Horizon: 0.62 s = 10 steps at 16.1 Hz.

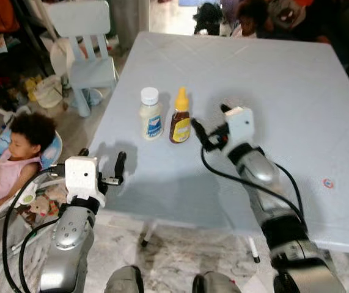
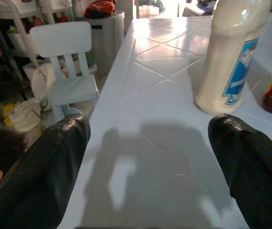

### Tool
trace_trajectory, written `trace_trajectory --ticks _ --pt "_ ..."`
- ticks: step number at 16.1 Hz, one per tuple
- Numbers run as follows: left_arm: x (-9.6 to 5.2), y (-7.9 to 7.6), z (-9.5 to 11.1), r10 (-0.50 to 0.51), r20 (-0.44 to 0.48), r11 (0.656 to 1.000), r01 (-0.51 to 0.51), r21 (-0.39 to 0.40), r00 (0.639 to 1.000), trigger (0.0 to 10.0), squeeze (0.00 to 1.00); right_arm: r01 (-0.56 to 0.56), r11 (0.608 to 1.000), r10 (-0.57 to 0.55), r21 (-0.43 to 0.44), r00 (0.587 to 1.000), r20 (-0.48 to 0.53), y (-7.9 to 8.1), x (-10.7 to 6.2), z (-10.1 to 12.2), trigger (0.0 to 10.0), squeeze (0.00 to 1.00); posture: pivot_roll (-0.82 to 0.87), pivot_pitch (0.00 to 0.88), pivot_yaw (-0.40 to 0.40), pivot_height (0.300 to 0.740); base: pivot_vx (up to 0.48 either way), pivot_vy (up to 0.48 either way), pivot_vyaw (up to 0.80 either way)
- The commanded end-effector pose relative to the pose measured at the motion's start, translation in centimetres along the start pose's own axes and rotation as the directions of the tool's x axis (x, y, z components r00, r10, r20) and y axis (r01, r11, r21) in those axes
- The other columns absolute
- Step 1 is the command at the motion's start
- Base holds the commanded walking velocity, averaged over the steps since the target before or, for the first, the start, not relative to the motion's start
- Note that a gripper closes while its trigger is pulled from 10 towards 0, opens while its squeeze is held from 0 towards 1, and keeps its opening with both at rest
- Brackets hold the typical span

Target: Restocking fridge

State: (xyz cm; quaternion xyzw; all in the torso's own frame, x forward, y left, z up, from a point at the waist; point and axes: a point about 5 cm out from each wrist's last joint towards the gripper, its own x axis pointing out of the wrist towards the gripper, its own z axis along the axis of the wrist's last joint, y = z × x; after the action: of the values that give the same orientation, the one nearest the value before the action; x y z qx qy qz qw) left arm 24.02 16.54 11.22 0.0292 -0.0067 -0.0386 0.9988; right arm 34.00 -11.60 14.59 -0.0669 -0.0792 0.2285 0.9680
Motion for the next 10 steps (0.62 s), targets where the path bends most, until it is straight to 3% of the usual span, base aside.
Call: trace_trajectory --ticks 1,4,10 --pt "-0.3 0.3 0.1 -0.001 -0.006 1.0 0.001 0.015 1.0 10.0 0.0 -0.038 0.999 0.038 0.003 0.999 0.007 0.5 0.4 0.1 10.0 0.0 0.06 0.141 0.014 0.74 0.0 0.0 0.0" --pt "-0.6 0.3 0.2 -0.004 -0.012 1.0 0.005 0.022 1.0 10.0 0.0 -0.126 0.992 0.126 0.013 0.992 0.018 1.5 1.1 0.2 10.0 0.0 0.07 0.148 0.021 0.74 0.0 0.0 0.0" --pt "-0.5 0.2 0.3 -0.012 -0.017 1.0 0.012 0.023 1.0 10.0 0.0 -0.152 0.988 0.152 0.01 0.988 0.03 2.2 0.8 -0.2 10.0 0.0 0.07 0.148 0.02 0.74 0.0 0.0 0.0"
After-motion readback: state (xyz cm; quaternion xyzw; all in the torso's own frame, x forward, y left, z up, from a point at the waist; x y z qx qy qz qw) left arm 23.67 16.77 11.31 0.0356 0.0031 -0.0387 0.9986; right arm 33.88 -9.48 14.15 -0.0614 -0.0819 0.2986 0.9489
